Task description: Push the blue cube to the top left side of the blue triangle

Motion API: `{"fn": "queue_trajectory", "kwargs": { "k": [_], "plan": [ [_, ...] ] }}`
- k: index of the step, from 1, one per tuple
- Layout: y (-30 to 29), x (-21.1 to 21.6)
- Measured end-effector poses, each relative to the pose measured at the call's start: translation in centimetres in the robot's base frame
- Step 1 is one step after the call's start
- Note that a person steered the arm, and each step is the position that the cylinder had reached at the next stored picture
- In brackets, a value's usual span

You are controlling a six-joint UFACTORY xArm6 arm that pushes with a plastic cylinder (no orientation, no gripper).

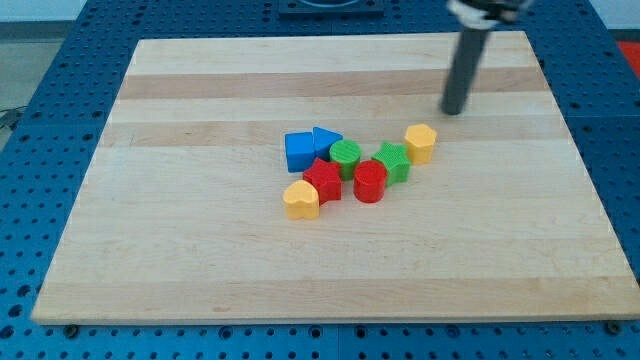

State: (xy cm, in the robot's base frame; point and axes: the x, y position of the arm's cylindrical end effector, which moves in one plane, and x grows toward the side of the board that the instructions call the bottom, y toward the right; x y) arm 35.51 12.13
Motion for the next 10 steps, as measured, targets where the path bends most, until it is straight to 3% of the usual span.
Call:
{"fn": "queue_trajectory", "kwargs": {
  "k": [2, 4, 5, 6, 7, 8, 9, 10],
  "plan": [
    [-19.2, 10.2],
    [-21.9, 9.6],
    [-22.3, 5.6],
    [-18.5, 5.2],
    [-20.5, 0.9],
    [-25.2, 0.7],
    [-31.7, 3.2],
    [-34.3, 7.0]
  ]
}}
